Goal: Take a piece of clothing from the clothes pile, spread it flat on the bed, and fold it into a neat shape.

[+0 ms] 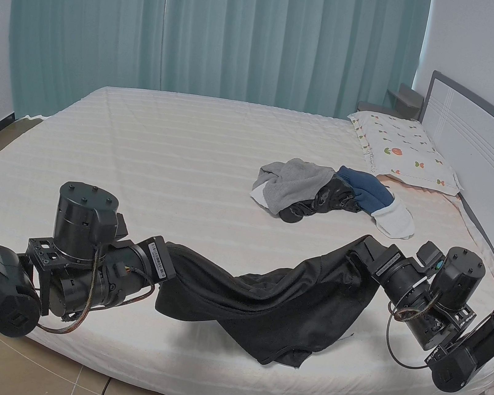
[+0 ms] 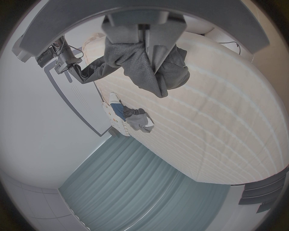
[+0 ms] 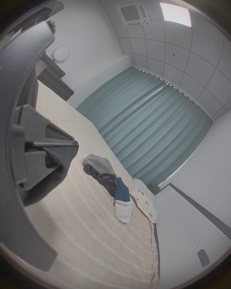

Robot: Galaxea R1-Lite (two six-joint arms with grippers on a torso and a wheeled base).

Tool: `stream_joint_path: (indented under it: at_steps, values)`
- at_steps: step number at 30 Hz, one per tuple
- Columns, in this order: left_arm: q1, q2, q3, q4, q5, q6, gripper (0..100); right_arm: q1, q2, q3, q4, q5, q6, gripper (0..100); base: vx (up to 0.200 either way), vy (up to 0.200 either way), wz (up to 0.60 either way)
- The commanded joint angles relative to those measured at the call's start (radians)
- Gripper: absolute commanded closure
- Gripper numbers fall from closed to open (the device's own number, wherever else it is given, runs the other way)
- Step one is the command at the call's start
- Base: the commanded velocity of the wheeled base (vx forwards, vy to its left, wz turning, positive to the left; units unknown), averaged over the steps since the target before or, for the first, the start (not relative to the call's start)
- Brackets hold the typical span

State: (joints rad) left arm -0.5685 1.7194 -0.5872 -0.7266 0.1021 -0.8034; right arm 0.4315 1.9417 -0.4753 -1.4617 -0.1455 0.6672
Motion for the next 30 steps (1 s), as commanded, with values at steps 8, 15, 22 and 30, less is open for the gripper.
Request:
stream_joint_path:
  at_steps: [8, 15, 22, 30]
  values:
    - [0.004, -0.003, 0.003, -0.001, 0.001, 0.004, 100, 0.0, 0.008, -0.003, -0.009, 0.0, 0.0, 100, 0.0, 0.2, 0.0]
    - [0.004, -0.004, 0.007, -0.001, 0.001, 0.007, 100, -0.004, 0.013, -0.003, -0.029, 0.003, 0.0, 100, 0.0, 0.2, 0.0]
    - [0.004, -0.017, 0.01, -0.001, -0.001, 0.007, 100, -0.004, 0.013, -0.003, -0.035, 0.003, 0.0, 100, 0.0, 0.2, 0.0]
    - [0.004, -0.015, 0.01, -0.001, 0.001, 0.007, 100, -0.004, 0.005, -0.002, -0.077, 0.004, 0.0, 100, 0.0, 0.2, 0.0]
